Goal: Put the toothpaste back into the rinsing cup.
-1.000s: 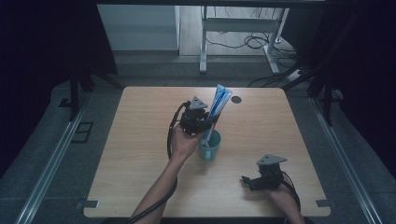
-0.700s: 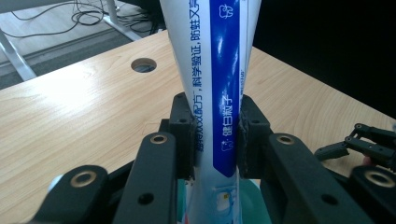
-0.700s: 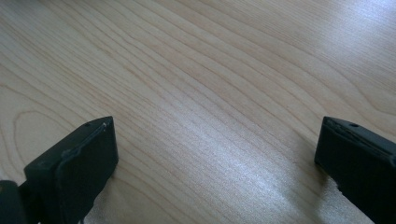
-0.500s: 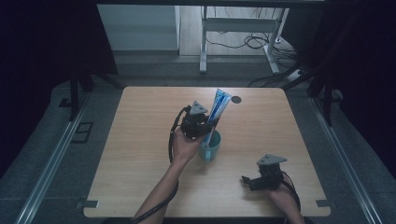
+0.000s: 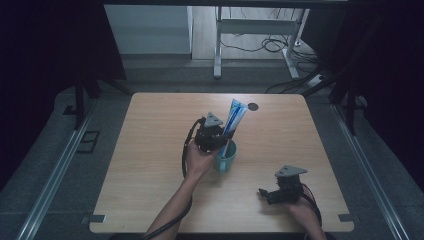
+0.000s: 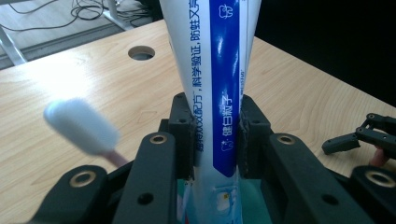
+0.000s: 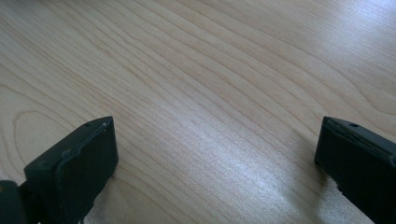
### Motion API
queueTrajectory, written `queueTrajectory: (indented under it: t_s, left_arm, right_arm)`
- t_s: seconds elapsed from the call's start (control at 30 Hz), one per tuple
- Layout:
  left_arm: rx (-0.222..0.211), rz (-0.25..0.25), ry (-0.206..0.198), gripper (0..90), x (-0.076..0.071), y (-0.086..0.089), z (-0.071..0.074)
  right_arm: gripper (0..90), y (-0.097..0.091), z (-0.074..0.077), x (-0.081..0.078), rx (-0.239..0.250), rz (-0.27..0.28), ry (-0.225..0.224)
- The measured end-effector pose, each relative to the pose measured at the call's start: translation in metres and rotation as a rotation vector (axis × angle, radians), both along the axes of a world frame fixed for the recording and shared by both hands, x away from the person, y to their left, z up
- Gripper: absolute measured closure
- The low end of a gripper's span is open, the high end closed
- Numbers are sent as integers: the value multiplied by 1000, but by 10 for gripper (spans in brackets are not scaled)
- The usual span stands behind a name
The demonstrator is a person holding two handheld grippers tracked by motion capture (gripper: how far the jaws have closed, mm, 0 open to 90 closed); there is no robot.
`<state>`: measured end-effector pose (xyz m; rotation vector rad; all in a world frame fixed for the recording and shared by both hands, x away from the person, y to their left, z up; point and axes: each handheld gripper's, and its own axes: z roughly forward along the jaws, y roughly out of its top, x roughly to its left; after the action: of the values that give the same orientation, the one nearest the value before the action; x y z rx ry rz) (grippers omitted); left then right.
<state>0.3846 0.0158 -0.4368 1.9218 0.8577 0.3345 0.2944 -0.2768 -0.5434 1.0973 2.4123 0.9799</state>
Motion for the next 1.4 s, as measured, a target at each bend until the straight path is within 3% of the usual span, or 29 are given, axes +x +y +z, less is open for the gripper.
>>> queueTrajectory:
  t_s: [0.6,1.4]
  left_arm:
    - [2,-3,16,716,-2,-2,-15]
    - [15,-14,40,695,-4,-2,-20]
  right_arm:
    - [0,0,0,0,0,0,-1]
    - [0,0,0,0,1,0,0]
